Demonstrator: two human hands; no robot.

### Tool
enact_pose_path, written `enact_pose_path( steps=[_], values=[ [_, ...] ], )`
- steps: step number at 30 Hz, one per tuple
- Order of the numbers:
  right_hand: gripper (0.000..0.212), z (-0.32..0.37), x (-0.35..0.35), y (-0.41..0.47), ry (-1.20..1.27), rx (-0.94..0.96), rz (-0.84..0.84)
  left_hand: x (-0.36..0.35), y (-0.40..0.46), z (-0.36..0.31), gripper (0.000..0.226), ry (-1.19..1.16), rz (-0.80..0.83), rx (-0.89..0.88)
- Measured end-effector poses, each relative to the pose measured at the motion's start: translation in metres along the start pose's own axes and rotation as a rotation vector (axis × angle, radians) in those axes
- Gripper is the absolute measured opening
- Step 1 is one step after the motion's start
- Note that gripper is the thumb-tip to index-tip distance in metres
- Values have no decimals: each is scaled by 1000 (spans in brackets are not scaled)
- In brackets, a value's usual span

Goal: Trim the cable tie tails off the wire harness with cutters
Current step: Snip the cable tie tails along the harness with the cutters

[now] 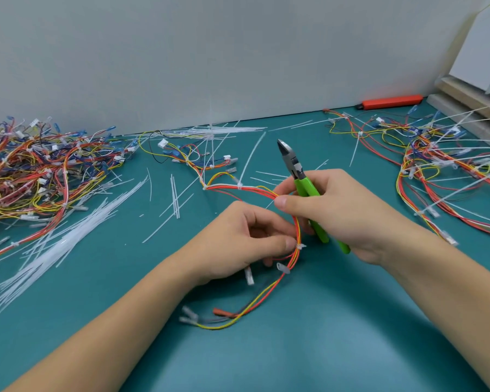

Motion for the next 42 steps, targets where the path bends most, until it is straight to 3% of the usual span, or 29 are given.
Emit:
enact_pose_path(
  steps=[3, 5, 8, 15, 20, 23, 27, 32, 39, 42],
  values=[
    [4, -3, 8, 2, 111, -75, -10, 12, -2, 0, 15, -103, -194, -23],
    [3, -3, 15, 4, 190, -125, 10, 24, -3, 2, 24, -318, -347, -27],
    [3, -3, 19, 4, 217, -158, 60, 33, -5, 3, 44, -555, -451, -56],
    [10, -2, 7, 4, -6, -62, 30, 29, -6, 0, 15, -501, -444, -106],
    [28, 3, -7, 1, -374, 9, 14, 29, -5, 1, 9, -521, -442, -136],
    [29, 5, -19, -2, -469, 9, 13, 30, -4, 1, 14, -549, -423, -158],
    [40, 3, -18, -1, -306, -55, 21, 34, -5, 1, 32, -606, -462, -148],
    [62, 4, -6, -4, -16, -163, 97, 36, -7, 1, 24, -630, -480, -138],
    [71, 2, 3, -1, -168, -165, 18, 36, -5, 3, 20, -581, -532, -144],
    [65, 1, 5, 1, -207, -113, -47, 35, -5, 4, 21, -541, -545, -137]
  ],
)
Point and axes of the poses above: each hand's wrist, its own y-axis towards the middle knuckle, its own x-axis out of the back of the hand, z = x × y, the point moved 4 cm from there along y, towards the middle knuckle, and after that the axes turned 11 degrees about z, right-handed, at the moved point
